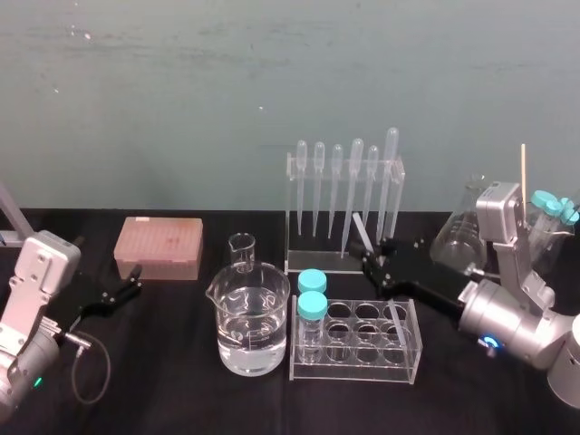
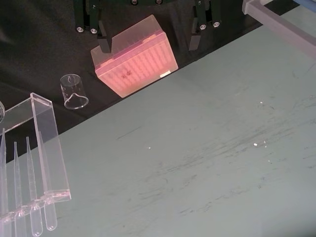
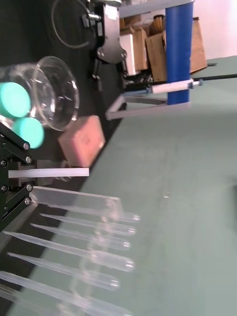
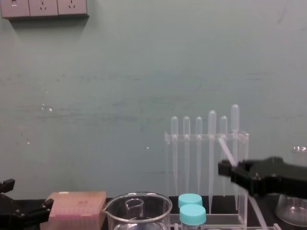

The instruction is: Pick up the stirring rod with one hand, then place it down.

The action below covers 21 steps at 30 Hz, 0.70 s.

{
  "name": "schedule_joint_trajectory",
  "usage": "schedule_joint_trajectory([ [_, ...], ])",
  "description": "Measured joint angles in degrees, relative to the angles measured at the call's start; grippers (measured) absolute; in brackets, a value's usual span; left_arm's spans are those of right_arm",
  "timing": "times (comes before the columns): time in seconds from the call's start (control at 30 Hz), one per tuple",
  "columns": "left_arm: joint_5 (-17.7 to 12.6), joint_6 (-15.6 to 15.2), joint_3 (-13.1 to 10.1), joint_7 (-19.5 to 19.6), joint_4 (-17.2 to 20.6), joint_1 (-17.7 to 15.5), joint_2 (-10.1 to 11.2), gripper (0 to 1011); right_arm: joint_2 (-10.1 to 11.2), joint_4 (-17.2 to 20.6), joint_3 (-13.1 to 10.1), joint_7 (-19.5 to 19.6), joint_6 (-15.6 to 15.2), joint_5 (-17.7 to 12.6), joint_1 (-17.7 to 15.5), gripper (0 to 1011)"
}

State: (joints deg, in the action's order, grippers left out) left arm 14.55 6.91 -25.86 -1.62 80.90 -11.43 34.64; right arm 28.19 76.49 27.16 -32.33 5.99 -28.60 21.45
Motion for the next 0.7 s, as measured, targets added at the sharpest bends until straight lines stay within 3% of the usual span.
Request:
schedule_joint_trajectory([
  [0.27, 0.00, 0.00, 0.00, 0.00, -0.01, 0.00, 0.00, 1000, -2.14, 0.82, -1.72, 2.68, 8.76, 5.24, 1.17, 66],
  [0.53, 0.00, 0.00, 0.00, 0.00, 0.00, 0.00, 0.00, 1000, -4.43, -0.14, -4.31, 3.11, 17.53, 6.01, 0.65, 66],
  [0.7, 0.00, 0.00, 0.00, 0.00, 0.00, 0.00, 0.00, 1000, -5.72, -1.02, -6.40, 2.86, 23.69, 4.86, -1.22, 66],
])
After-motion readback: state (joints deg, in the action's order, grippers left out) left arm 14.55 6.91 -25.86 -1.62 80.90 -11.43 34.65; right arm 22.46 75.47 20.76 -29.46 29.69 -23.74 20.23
